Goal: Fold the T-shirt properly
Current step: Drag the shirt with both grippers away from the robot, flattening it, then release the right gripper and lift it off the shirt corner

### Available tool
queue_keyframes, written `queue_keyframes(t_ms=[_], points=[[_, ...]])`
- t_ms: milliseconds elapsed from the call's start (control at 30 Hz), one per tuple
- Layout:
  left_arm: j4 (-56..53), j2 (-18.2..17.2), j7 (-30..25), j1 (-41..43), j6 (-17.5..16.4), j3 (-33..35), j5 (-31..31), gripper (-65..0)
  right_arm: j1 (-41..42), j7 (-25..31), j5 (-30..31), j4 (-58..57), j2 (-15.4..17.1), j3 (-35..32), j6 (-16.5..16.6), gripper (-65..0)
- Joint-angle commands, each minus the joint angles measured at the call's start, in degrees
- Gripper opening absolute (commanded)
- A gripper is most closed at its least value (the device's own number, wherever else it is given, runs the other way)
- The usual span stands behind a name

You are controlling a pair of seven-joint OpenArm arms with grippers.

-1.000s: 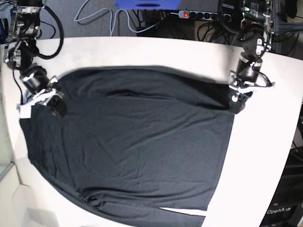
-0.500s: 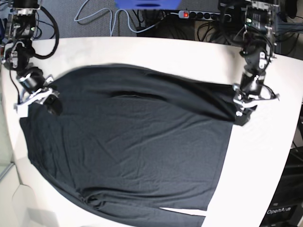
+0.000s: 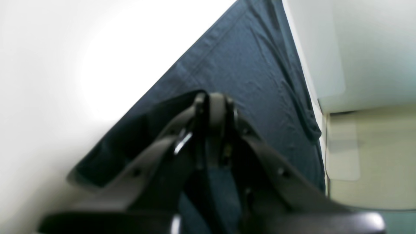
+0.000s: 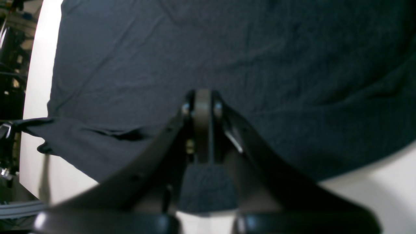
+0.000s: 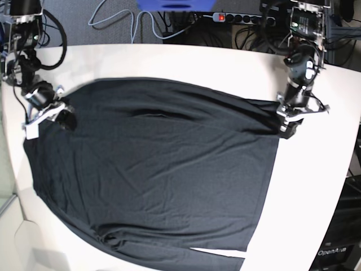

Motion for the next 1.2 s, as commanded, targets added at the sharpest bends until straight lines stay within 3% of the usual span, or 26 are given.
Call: queue_keyframes(t_ms=[0, 133, 300, 467, 800, 967, 1167], points=[[0.89, -0.53, 0.99, -0.67, -1.13, -0.46, 0.04, -63.4, 0.57, 0.97, 1.43, 0.63, 1.31, 0.16, -0.08, -56.3], [0.27, -0.44, 4.33, -2.07, -1.13, -0.55, 0.13, -63.4, 0.39, 0.97, 1.43, 0.63, 1.66, 0.16, -0.08, -44.0], [-0.35, -0.44, 4.51, -2.16, -1.13, -0.55, 0.13, -63.4, 0.22, 0.97, 0.73, 0.63, 4.74, -2.48, -0.08, -34.8], [-0.35, -0.44, 4.59, -2.16, -1.13, -0.63, 0.13, -63.4, 0.74, 0.97, -6.57, 0.72, 8.52, -8.72, -0.08, -34.7], [-0.35, -0.44, 4.68, -2.16, -1.13, -0.63, 0.13, -63.4, 0.74, 0.97, -24.59, 1.16, 8.52, -8.81, 0.1, -34.5], [-0.35, -0.44, 4.68, -2.16, -1.13, -0.63, 0.22, -63.4, 1.45, 0.97, -31.8, 1.16, 8.25, -8.81, 5.81, -34.5], [-0.35, -0.44, 4.68, -2.16, -1.04, -0.46, 0.22, -63.4, 1.89, 0.97, -37.25, 0.63, 7.73, -8.45, 6.78, -34.7]])
